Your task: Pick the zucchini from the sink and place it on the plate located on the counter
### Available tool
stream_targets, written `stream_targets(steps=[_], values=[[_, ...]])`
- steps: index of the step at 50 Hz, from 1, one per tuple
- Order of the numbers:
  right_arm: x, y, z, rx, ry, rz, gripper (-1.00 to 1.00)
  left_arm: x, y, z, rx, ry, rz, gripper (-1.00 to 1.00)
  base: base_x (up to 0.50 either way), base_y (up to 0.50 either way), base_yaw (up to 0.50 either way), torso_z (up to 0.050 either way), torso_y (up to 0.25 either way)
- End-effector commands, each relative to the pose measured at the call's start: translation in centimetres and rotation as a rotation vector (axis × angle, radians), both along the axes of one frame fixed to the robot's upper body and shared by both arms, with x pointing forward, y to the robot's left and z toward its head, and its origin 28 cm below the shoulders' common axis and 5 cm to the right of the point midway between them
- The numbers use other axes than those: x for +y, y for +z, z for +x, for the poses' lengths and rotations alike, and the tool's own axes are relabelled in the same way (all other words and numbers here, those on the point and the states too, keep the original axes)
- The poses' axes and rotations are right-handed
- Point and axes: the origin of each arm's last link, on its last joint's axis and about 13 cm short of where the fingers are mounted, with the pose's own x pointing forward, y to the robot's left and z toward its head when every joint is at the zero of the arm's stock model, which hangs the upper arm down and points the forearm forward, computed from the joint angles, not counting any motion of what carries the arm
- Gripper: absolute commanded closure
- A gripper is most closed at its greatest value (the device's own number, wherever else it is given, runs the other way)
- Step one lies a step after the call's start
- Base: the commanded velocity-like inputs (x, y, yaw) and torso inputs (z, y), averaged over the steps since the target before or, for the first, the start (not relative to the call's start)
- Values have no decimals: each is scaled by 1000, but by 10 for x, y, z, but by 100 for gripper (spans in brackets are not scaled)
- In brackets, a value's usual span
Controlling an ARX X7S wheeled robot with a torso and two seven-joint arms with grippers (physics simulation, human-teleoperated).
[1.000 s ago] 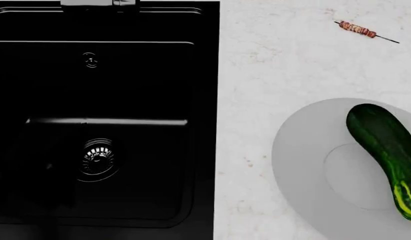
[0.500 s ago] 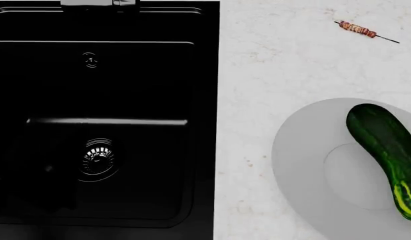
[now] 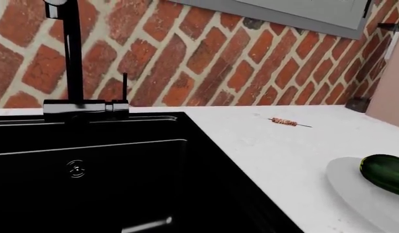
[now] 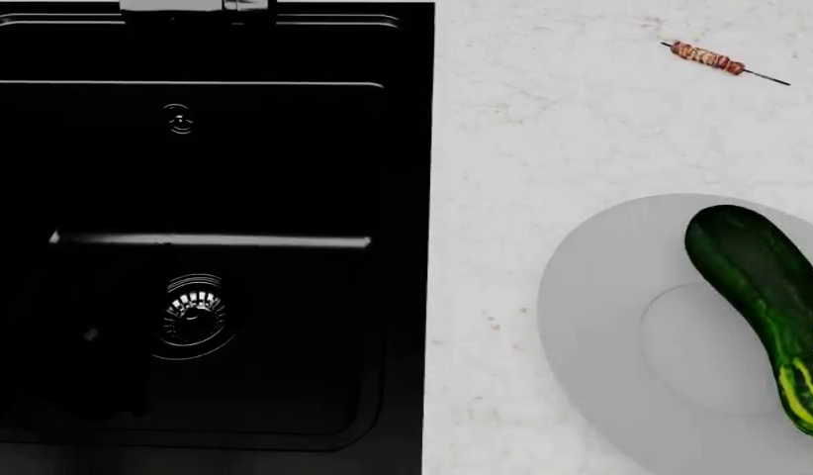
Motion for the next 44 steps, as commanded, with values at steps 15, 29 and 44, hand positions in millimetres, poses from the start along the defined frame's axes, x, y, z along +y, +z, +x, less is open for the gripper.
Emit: stream_targets(steps=[15, 29, 44], values=[[-9, 10, -23, -122, -141, -19, -100, 0, 4, -6, -28, 7, 7, -100, 0, 0, 0, 1, 0], [-25, 17, -20, -143, -229, -22, -100, 0, 3, -6, -30, 7, 6, -100, 0, 0, 0, 0, 0], [-36, 22, -24, -171, -285, -38, -100, 0, 4, -6, -35, 5, 0, -100, 0, 0, 0, 0, 1]])
